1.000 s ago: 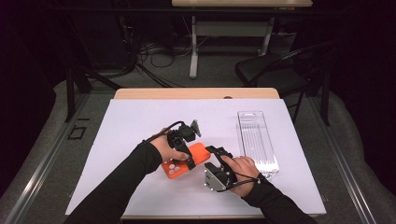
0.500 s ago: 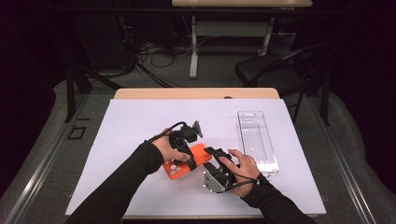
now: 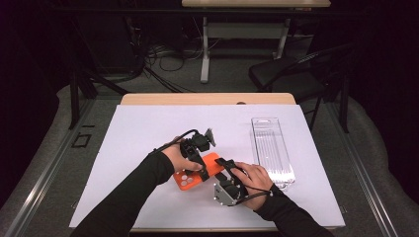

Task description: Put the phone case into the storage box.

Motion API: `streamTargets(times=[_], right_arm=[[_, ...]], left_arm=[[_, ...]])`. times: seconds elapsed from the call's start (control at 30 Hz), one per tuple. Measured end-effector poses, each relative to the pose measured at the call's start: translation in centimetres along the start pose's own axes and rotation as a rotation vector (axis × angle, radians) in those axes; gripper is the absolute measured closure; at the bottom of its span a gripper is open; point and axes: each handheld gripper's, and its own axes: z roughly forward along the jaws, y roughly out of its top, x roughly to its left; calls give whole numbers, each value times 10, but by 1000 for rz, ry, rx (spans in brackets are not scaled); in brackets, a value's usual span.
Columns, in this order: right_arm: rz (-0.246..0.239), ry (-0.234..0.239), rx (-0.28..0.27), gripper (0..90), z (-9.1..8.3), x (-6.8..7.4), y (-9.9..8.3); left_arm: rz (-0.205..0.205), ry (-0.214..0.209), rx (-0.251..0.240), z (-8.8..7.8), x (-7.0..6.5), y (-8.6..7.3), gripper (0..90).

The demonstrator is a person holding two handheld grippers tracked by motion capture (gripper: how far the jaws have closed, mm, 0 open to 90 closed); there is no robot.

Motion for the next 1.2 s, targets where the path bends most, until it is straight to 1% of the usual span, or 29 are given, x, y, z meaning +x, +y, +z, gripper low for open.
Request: streamTargets(times=[0.1,0.13,0.17,0.23,0.3,0.33,0.5,0.67,0.77,0.83,0.9,1.1,1.2], right_arm=[[-12,-2,-3,471,0,2,1],[-25,-3,-5,479,0,2,2],[-30,-5,-18,488,1,2,2],[-55,-12,-10,503,1,3,2],[-69,-9,-8,514,1,4,2],[-78,-12,-3,526,1,4,2],[-143,-37,6,560,2,6,3],[-186,-64,11,608,2,9,5],[-204,-83,15,634,1,9,5],[-208,-87,12,646,2,10,5],[-229,-99,18,664,1,11,6],[-222,-105,10,692,2,14,4],[-230,-114,10,699,1,15,4]], left_arm=[[3,-2,7,1,-1,0,162],[5,-4,8,1,-1,1,162],[1,-4,7,2,-2,1,162],[5,-9,9,2,-2,1,162],[12,-11,13,2,-2,2,162],[8,-14,8,2,-2,2,162],[6,-18,6,3,-3,3,162],[7,-20,10,3,-3,4,162],[1,-22,-1,3,-3,3,162],[3,-25,3,2,-2,3,162],[-4,-32,-2,2,-2,3,163],[-6,-35,2,3,-2,3,162],[-8,-41,7,3,-2,3,162]])
